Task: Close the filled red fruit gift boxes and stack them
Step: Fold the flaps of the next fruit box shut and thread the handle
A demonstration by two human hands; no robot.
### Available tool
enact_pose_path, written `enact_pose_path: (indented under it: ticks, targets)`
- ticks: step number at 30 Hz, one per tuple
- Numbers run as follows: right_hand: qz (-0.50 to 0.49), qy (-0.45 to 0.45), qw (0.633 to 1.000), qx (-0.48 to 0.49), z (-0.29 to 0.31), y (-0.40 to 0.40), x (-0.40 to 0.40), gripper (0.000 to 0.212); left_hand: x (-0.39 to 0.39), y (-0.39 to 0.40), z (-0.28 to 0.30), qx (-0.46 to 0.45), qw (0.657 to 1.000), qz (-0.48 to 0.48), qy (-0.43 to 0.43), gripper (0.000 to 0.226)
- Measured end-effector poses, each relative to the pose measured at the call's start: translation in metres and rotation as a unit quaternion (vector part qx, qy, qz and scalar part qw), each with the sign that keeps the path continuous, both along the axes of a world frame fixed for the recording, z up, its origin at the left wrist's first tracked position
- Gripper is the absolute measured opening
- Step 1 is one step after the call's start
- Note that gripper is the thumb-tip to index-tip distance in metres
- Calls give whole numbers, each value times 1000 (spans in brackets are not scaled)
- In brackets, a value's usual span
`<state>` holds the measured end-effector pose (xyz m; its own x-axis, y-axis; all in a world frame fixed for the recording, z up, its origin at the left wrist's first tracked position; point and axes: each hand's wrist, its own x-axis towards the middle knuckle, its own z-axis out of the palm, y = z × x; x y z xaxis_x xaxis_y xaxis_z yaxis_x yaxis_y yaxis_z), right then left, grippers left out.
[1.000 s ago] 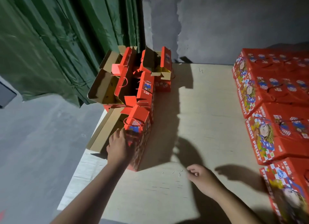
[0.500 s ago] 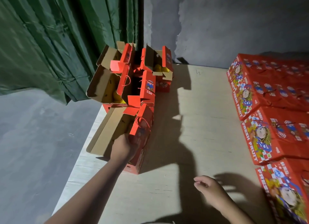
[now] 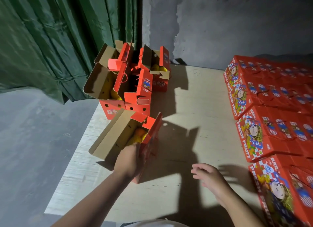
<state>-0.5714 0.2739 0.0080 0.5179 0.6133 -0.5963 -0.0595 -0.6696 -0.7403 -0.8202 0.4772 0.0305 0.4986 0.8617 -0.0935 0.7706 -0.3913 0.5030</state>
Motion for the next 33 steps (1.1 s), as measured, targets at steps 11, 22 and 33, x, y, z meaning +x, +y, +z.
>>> enact_pose_path:
  ticks: [11, 22, 33]
  targets:
    - [-104, 50, 993, 37, 2, -1, 37, 37, -24, -87, -5, 57, 962, -263, 53, 16]
    - [-22, 38, 999, 32, 4, -34, 7, 32, -58, -101, 2, 177, 916, -353, 70, 45]
    - [74, -117, 988, 73, -23, -50, -11, 62, -88, -123, 19, 110, 979, -169, -45, 32]
